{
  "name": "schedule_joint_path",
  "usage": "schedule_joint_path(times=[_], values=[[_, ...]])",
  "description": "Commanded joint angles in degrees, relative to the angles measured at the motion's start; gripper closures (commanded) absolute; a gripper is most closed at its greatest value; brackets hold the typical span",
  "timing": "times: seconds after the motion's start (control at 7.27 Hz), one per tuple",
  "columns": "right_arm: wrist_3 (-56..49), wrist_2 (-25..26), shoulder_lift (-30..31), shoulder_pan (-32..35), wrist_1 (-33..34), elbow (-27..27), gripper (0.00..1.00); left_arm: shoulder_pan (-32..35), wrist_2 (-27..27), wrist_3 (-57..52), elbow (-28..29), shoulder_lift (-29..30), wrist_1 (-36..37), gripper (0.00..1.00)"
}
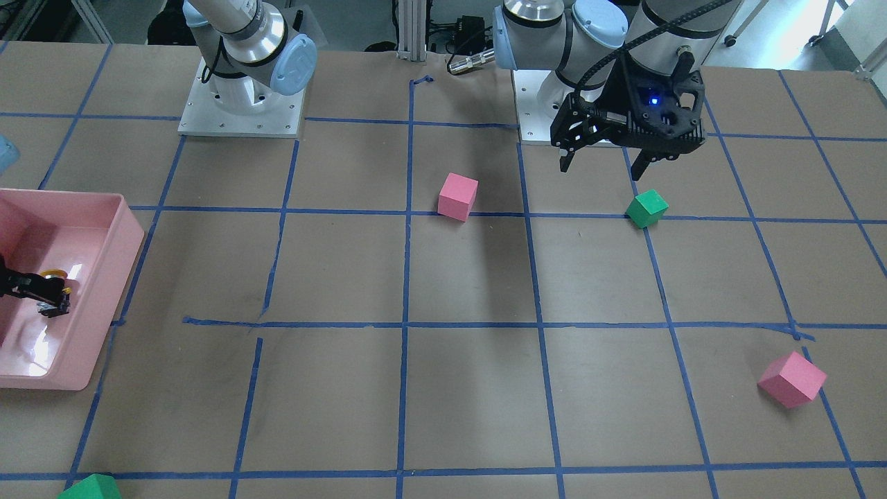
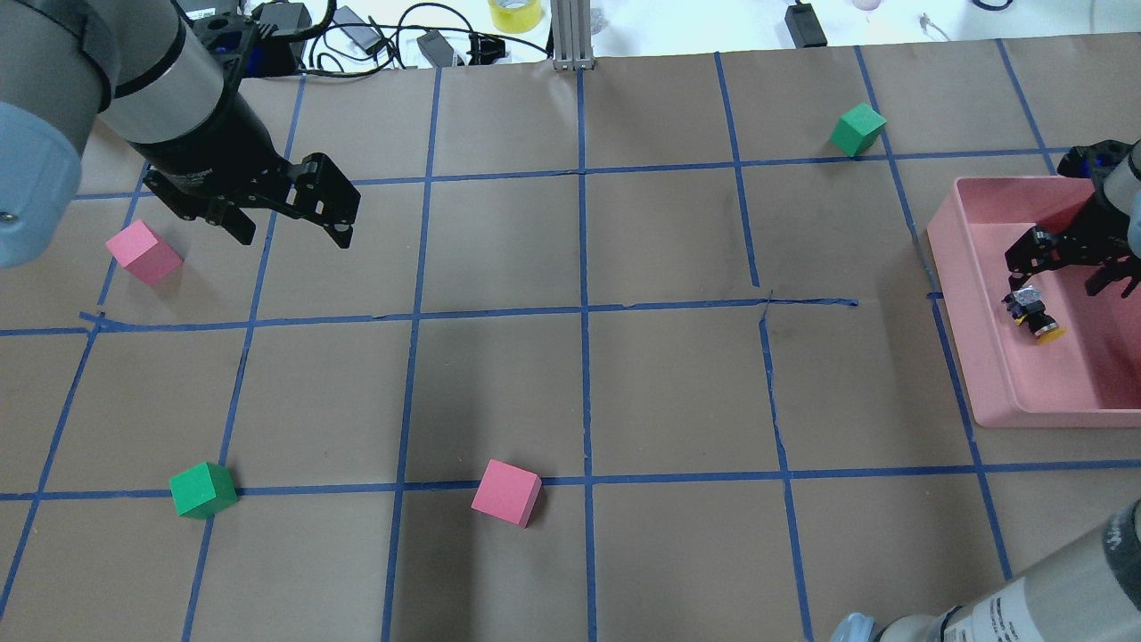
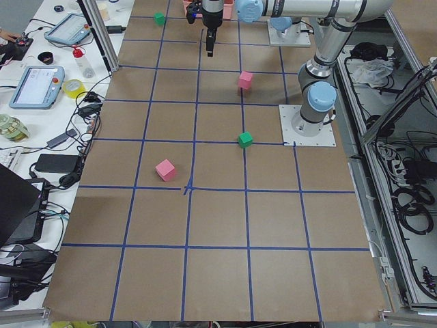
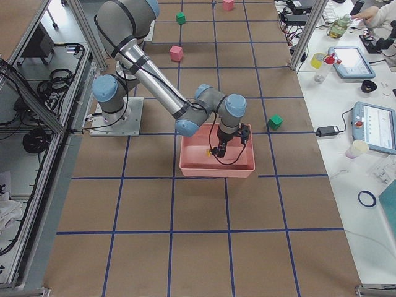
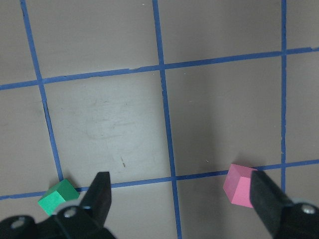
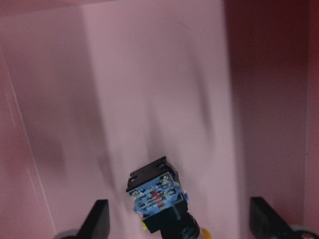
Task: Align button upright
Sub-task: 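Lower the right gripper into the bin and grasp the black button switch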
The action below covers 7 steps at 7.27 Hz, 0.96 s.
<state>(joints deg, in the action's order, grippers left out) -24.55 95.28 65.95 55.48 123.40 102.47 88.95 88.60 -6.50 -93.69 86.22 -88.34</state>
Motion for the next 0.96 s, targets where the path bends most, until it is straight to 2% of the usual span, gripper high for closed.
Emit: schedule_joint_path(times=[0.0,0.28,0.41,0.69,0.83], values=[[0.8,1.1,-1.7,0.0,0.8,0.1,0.00,0.0,0.1,0.0,-0.1,-0.1,-0.1,0.00],[2.5,1.5,-2.4,0.0,0.8,0.6,0.00,0.0,0.0,0.0,-0.1,0.0,-0.1,0.00],[2.6,1.8,-2.6,0.0,0.8,0.9,0.03,0.0,0.0,0.0,-0.1,0.0,0.0,0.00],[2.8,2.0,-3.5,0.0,0.4,0.9,0.43,0.0,0.0,0.0,0.0,0.0,0.0,0.00],[3.4,2.0,-3.5,0.0,0.0,0.9,0.77,0.0,0.0,0.0,-0.1,0.0,0.0,0.00]])
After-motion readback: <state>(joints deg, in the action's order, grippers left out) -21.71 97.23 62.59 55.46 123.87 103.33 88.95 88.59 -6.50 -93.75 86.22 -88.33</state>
